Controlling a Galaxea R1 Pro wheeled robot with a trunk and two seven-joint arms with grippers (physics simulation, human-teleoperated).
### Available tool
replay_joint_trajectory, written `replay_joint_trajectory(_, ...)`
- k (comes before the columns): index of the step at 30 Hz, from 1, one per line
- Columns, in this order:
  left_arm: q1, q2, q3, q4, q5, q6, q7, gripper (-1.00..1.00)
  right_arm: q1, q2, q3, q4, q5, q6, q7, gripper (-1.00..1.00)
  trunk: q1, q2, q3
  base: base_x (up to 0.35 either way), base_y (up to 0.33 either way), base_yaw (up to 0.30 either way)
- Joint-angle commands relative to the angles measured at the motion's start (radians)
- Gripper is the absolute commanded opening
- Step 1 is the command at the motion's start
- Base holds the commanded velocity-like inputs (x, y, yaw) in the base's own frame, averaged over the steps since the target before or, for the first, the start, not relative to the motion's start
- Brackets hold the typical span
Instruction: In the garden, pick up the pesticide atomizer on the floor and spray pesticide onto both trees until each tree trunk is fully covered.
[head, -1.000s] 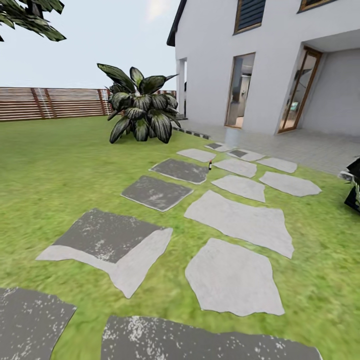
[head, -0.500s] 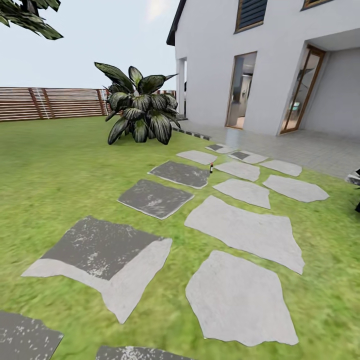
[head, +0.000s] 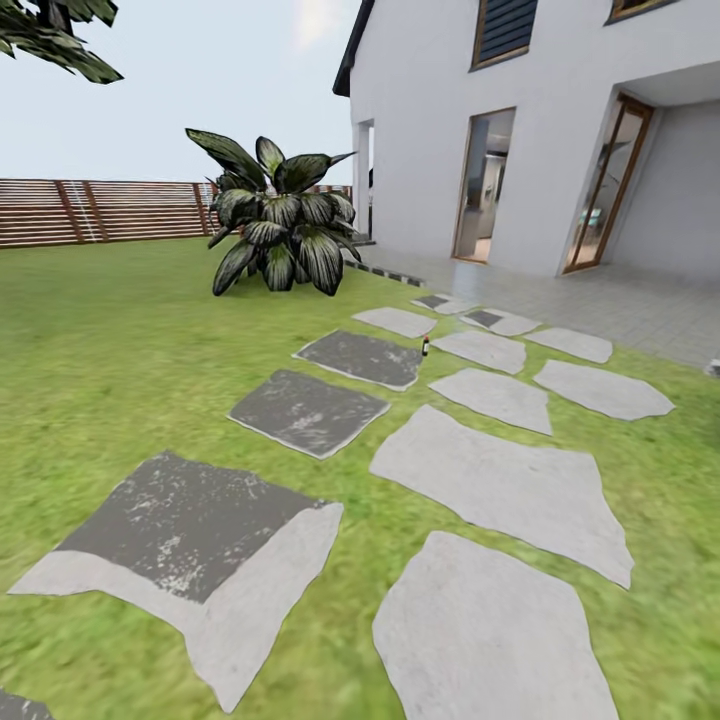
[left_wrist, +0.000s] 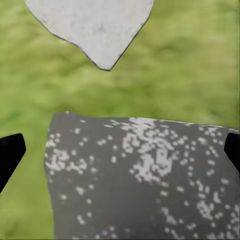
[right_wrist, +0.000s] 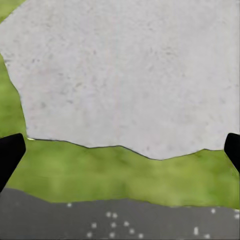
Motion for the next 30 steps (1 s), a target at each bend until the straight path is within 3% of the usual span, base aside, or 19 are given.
replay_joint_trajectory(1,-0.001,0.000,0.001,0.001,0.000,-0.003,0.001,1.00,0.000,0.000,0.000,0.001,0.001,-0.003,0.000,1.00,0.000,0.000,-0.001,0.339,0.000,0.000)
replay_joint_trajectory(7,-0.001,0.000,0.001,0.001,0.000,-0.003,0.001,1.00,-0.001,0.000,-0.001,0.001,0.001,-0.004,0.000,1.00,0.000,0.000,-0.001,0.339,0.000,-0.038)
replay_joint_trajectory(23,-0.001,0.000,0.001,0.001,0.000,-0.003,0.001,1.00,0.000,0.000,-0.001,0.001,0.001,-0.004,0.000,1.00,0.000,0.000,-0.001,0.339,0.000,-0.268)
replay_joint_trajectory(30,-0.001,0.000,0.001,0.001,0.000,-0.003,0.001,1.00,-0.001,0.000,-0.001,0.001,0.001,-0.004,0.000,1.00,0.000,0.000,-0.001,0.339,0.000,-0.046)
